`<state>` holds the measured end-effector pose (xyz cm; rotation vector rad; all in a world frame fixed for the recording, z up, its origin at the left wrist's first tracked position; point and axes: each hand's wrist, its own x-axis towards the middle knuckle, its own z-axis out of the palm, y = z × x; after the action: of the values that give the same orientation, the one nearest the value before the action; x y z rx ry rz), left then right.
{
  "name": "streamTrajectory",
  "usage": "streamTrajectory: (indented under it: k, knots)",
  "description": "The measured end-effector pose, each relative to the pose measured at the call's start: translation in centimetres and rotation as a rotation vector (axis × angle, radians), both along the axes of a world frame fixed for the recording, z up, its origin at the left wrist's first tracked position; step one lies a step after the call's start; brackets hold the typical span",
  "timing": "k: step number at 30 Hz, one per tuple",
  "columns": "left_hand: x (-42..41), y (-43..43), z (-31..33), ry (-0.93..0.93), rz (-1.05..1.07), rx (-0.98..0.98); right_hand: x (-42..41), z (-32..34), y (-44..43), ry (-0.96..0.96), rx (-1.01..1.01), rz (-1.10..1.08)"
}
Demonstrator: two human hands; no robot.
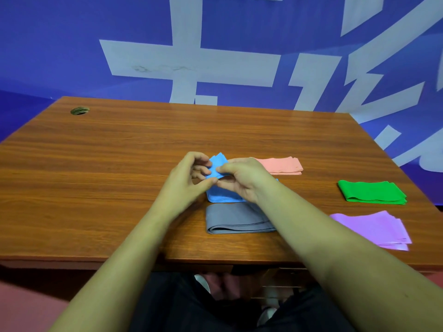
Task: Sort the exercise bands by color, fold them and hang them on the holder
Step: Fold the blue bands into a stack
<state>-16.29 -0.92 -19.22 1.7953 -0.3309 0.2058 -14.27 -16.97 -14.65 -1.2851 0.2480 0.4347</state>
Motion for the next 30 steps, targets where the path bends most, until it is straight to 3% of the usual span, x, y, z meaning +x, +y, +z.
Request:
streamTrajectory:
  k: [4, 8, 19, 22, 30]
  knots:
    - [0.6, -0.4, -0.7, -0.041, 0.086, 0.185, 0.2, -0.2, -0.7, 0.053, 0.023, -0.062]
    - [1.7, -0.3, -1.0, 0.128, -0.088, 0.205, 0.1, 0.3, -1.7, 0.065, 0.094, -0.071]
    - [4.2, -3.5, -0.7, 0.193, -0.285, 0.344, 1.0, 2.2, -6.9, 0.040, 0.208, -0.204]
    - [4.5, -3.8, -0.8, 0.208, -0.294, 0.332, 0.9, 1.8, -8.9, 0.039, 0.116, -0.286]
    - [4.6, -3.6, -0.6, 0.161, -0.334, 0.455, 0.5, -0.8, -11.5, 0.059, -0.361, -0.310]
